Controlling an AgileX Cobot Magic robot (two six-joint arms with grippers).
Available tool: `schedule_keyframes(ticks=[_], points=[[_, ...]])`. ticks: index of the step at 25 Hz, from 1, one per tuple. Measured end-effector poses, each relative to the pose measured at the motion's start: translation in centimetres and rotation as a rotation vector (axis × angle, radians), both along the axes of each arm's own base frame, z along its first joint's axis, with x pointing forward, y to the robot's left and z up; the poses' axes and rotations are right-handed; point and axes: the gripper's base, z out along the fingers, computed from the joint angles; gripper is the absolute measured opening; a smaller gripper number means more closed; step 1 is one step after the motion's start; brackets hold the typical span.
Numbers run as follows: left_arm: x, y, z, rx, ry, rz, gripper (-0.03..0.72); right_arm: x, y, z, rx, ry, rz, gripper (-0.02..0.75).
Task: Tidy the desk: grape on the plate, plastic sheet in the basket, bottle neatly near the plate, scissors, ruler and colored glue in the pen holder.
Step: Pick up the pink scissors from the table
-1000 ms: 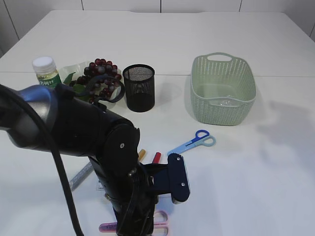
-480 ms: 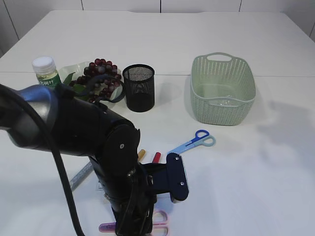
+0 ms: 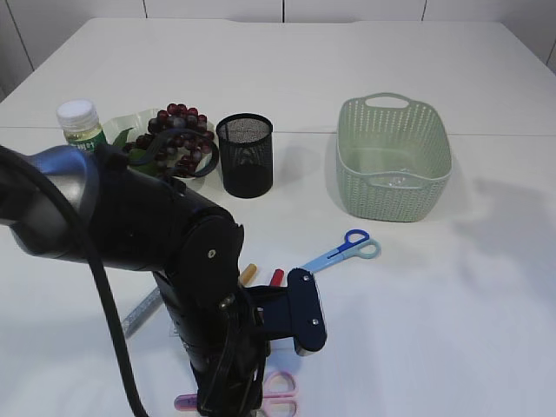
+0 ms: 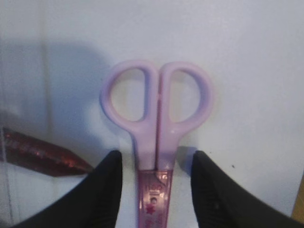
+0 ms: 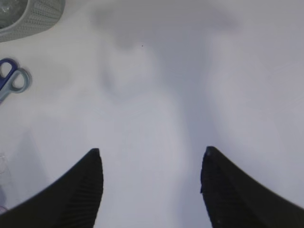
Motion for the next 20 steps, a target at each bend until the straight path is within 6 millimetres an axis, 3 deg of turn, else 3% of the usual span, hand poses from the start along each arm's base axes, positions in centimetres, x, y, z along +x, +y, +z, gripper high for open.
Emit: schedule_keyframes(ticks=[7, 20], points=[[0.04, 0.07, -0.01, 0.008, -0.006, -0.009, 0.29, 0.0, 0.0, 0.0, 0.0, 0.0, 0.0, 0.507], [0.07, 0.07, -0.36, 0.015, 0.0, -0.01, 0.265, 0.0, 0.0, 0.0, 0.0, 0.0, 0.0, 0.507]])
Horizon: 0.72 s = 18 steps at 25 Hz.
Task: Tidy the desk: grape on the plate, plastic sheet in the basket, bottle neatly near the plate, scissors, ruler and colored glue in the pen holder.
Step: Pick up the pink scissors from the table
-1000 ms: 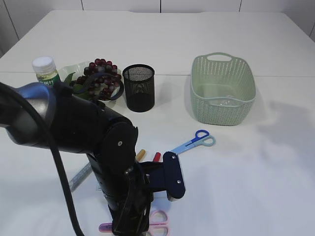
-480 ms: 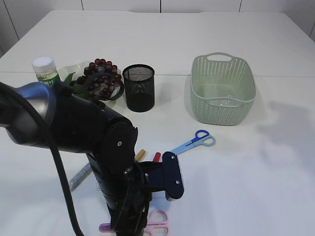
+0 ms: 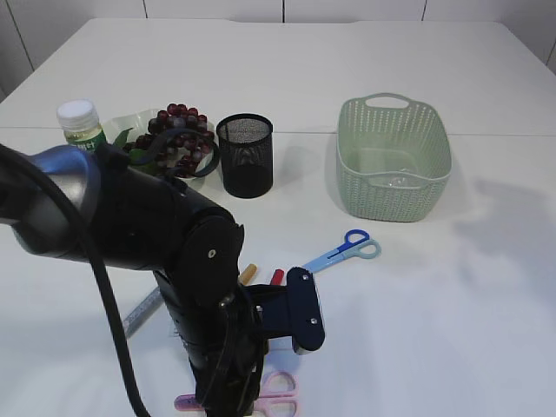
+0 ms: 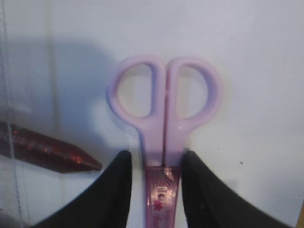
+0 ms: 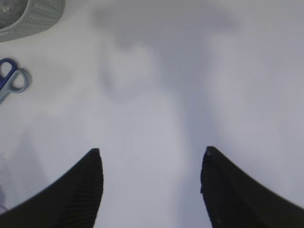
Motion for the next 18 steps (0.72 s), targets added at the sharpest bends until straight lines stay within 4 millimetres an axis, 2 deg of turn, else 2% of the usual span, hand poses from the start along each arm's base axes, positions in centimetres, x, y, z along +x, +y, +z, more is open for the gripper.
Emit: schedule_keyframes(ticks=[12, 18], points=[[0.07, -0.04, 0.01, -0.008, -0.002, 0.009, 0.157, 0.0, 0.0, 0.0, 0.0, 0.0, 0.0, 0.507], [0.03, -0.07, 0.04, -0.013, 0.011, 0.024, 0.149, 0.0, -0.01, 0.0, -0.001, 0.0, 0.0, 0.507]])
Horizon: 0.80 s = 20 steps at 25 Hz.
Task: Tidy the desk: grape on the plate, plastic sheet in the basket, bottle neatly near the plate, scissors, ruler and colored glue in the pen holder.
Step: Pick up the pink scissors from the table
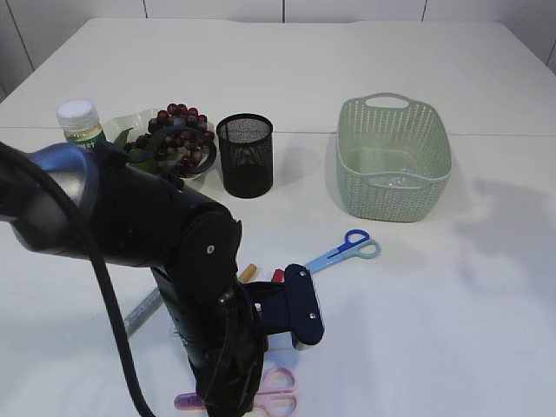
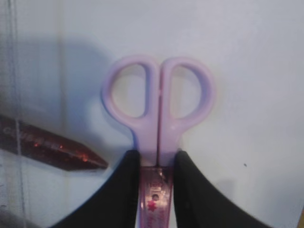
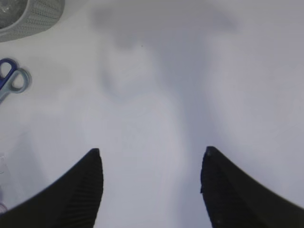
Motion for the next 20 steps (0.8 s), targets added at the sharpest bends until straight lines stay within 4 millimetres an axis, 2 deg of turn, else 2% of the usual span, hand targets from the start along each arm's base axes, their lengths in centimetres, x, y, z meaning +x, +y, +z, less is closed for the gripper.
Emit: schedule_keyframes(ticks=[12, 20], points=[[-1.1, 0.0, 0.0, 0.012, 0.13, 0.08, 0.139, 0.0, 0.0, 0.0, -0.002, 0.0, 0.0, 0.506], [-1.1, -0.1, -0.1, 0.005, 0.139, 0.102, 0.137, 0.0, 0.0, 0.0, -0.002, 0.0, 0.0, 0.507]])
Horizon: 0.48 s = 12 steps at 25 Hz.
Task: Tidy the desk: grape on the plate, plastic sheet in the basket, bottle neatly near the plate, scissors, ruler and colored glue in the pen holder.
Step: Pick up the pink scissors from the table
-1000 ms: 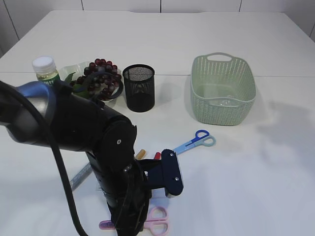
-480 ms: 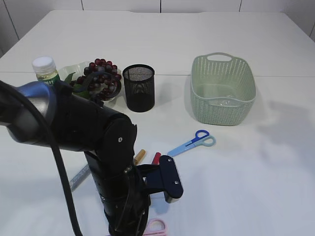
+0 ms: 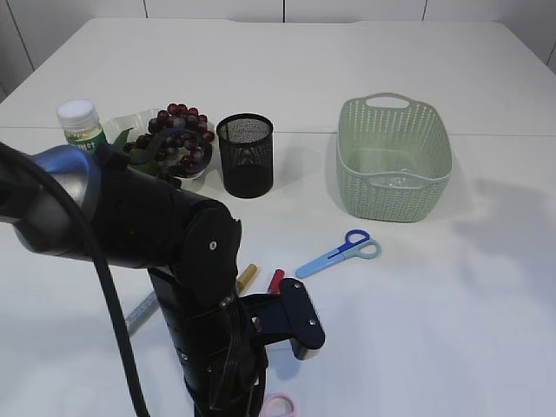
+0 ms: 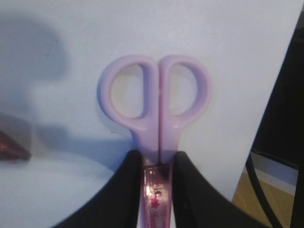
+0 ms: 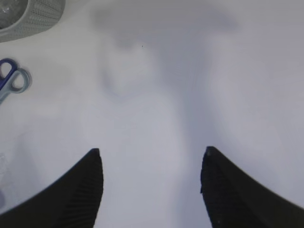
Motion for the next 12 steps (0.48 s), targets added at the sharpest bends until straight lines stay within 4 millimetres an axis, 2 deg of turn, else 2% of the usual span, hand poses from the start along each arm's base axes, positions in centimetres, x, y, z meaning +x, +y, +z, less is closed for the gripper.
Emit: schedule_keyframes(ticks=[12], points=[[0.11, -0.14, 0.0, -0.01, -0.008, 0.034, 0.188, 0.0, -0.02, 0.0, -0.002, 0.0, 0.0, 0.507]])
